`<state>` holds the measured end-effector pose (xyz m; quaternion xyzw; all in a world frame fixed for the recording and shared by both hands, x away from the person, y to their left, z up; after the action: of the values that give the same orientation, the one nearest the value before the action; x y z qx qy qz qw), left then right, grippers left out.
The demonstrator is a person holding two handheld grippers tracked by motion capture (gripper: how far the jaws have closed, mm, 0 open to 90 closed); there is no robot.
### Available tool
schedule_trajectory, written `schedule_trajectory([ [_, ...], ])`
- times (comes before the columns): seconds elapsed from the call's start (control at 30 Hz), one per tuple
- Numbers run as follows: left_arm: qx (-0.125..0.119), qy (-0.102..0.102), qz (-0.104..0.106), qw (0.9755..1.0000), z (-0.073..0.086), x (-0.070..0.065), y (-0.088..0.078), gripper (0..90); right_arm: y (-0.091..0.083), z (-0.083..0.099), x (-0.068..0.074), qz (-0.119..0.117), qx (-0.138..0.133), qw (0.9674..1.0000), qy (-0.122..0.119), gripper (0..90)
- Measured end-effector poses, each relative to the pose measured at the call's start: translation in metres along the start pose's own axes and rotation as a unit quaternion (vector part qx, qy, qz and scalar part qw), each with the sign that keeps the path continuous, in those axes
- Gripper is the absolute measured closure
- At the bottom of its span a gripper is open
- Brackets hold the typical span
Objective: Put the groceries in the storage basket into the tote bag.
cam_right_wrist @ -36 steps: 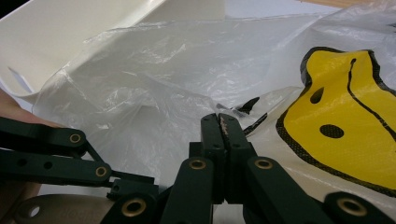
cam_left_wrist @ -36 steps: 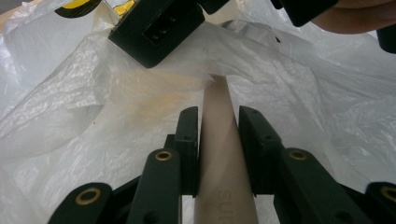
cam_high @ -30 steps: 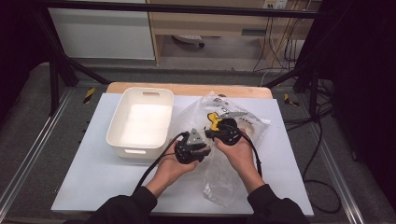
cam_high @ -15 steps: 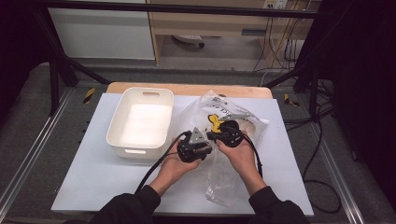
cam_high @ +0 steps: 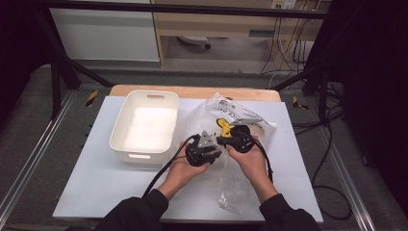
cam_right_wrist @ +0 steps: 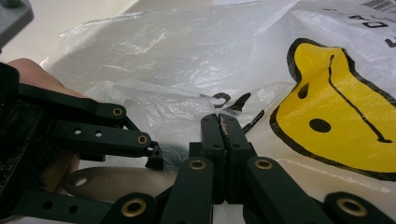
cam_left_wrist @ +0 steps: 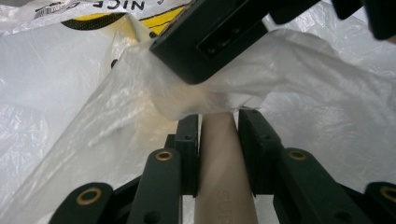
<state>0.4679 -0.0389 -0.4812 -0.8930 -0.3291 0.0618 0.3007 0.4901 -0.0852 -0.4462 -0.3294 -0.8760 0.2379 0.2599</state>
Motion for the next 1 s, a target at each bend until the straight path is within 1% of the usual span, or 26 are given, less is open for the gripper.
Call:
schedule_trajectory([
  [0.13,0.003,0.002,0.001,1.0,0.002,0.0,0.003,69.7,-0.005,-0.001,-0.004,0.005,-0.004,1.0,0.002,90.0],
  [0.37,0.0,0.001,0.002,1.0,0.001,0.001,0.004,69.7,-0.015,-0.001,-0.013,0.013,-0.01,0.9998,0.006,90.0],
  [0.47,-0.002,0.006,0.003,1.0,-0.001,-0.001,0.006,69.7,-0.015,0.0,-0.013,0.013,-0.009,0.9999,0.006,90.0],
  [0.7,-0.01,0.009,0.009,0.9999,-0.006,-0.008,0.014,69.7,-0.014,0.0,-0.011,0.011,-0.006,0.9999,0.005,90.0],
  [0.77,-0.011,0.01,0.009,0.9998,-0.007,-0.009,0.017,69.8,-0.013,0.001,-0.012,0.011,-0.006,0.9999,0.007,90.0],
  [0.83,-0.015,0.006,0.011,0.9998,-0.008,-0.009,0.02,69.7,-0.012,0.003,-0.013,0.012,-0.005,0.9999,0.007,90.0],
  [1.0,-0.024,0.011,0.014,0.9996,-0.007,-0.009,0.026,69.8,-0.01,0.007,-0.013,0.012,0.0,0.9999,0.008,90.0],
])
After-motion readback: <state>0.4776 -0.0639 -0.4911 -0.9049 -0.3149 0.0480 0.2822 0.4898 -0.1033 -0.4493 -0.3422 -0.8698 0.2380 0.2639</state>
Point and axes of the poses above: each handheld gripper's, and its own axes: y roughly forward along the jaws, z roughly out of its underside, x roughly to its left, the point moved 10 cm from there along y, roughly forward along the jaws, and after that the axes turned 7 degrees about -z, right-handed, at the moved point
